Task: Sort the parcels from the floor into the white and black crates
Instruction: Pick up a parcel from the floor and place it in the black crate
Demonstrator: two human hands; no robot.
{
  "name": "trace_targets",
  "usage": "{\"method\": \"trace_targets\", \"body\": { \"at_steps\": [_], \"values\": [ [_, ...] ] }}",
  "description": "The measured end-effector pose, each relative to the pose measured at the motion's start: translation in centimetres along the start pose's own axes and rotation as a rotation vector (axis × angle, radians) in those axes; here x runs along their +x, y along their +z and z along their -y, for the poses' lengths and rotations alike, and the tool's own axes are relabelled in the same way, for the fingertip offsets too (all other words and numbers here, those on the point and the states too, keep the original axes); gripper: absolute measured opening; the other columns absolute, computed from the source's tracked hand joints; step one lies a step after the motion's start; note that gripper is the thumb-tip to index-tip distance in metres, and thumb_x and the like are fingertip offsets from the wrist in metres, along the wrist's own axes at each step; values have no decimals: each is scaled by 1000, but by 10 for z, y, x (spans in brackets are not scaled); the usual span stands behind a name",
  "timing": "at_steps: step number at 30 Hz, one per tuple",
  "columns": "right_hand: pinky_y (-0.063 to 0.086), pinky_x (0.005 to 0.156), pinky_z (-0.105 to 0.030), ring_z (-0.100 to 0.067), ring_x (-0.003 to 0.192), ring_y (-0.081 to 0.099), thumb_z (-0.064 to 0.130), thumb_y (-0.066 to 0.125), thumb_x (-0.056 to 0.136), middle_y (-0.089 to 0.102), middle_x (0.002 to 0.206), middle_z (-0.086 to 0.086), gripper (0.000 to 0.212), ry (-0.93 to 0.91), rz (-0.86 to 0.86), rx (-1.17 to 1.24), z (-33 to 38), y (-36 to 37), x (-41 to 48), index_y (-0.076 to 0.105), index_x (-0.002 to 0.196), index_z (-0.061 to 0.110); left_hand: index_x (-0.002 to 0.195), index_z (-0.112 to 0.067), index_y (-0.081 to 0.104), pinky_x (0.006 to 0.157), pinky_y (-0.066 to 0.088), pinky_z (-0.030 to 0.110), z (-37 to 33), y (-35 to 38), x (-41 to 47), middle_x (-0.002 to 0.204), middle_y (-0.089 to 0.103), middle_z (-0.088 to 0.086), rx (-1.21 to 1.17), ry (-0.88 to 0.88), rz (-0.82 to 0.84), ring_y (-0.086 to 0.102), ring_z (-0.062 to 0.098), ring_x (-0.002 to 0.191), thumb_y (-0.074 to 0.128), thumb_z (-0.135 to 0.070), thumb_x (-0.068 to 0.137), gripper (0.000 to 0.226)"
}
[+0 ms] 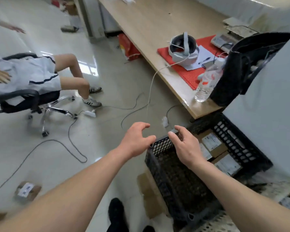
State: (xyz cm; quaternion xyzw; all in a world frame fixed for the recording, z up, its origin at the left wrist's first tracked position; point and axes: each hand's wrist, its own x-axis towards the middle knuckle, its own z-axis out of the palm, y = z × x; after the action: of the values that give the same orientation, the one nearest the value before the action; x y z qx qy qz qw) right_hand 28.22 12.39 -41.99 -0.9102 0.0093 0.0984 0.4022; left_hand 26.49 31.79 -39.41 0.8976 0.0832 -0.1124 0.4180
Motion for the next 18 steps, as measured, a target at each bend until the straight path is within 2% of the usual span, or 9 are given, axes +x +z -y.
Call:
{"method": "trace_targets", "body": {
  "at_steps": [2,5,9,11,13,16,18],
  "values": [
    [41,113,-40,-19,134,53,60,56,95,58,147,-1,66,-65,43,-37,21,14,-7,54,146,19,138,-12,57,108,31,21,19,-24,-22,143,51,4,-2,-34,-66,47,18,134,71,-27,89,53],
    [41,115,-44,-20,136,51,74,45,82,57,148,0,84,-151,104,-67,56,41,-19,54,147,20,139,-15,56,103,30,17,52,-60,-59,147,49,0,4,-97,-166,46,15,135,70,-29,90,53],
    [39,115,-43,-22,137,50,54,58,98,55,150,-2,62,-265,190,-98,98,87,-37,52,148,17,139,-18,56,102,31,19,103,-103,-112,147,48,-2,-22,-201,-288,48,15,133,70,-31,89,54],
    [40,113,-42,-23,135,51,47,62,98,56,149,-3,59,-306,216,-98,118,111,-49,53,147,17,139,-18,56,104,33,20,128,-123,-140,148,48,-2,-37,-246,-343,48,15,133,71,-30,88,54],
    [42,112,-42,-22,133,53,46,64,97,57,147,-2,58,-341,247,-94,141,136,-64,54,146,18,139,-18,56,106,34,22,153,-142,-170,148,48,-2,-33,-285,-391,49,15,132,71,-30,88,54],
    [41,113,-45,-22,136,52,49,65,95,57,147,-2,59,-392,303,-91,176,173,-90,54,146,20,139,-18,56,102,32,19,189,-169,-214,148,46,-2,-39,-335,-457,50,15,131,71,-30,89,54],
    [40,114,-45,-22,136,51,59,63,91,56,147,-2,68,-416,349,-109,200,199,-112,53,146,22,139,-17,56,100,30,18,214,-184,-246,149,45,-1,-51,-371,-500,47,14,134,71,-30,88,54]
  ]
}}
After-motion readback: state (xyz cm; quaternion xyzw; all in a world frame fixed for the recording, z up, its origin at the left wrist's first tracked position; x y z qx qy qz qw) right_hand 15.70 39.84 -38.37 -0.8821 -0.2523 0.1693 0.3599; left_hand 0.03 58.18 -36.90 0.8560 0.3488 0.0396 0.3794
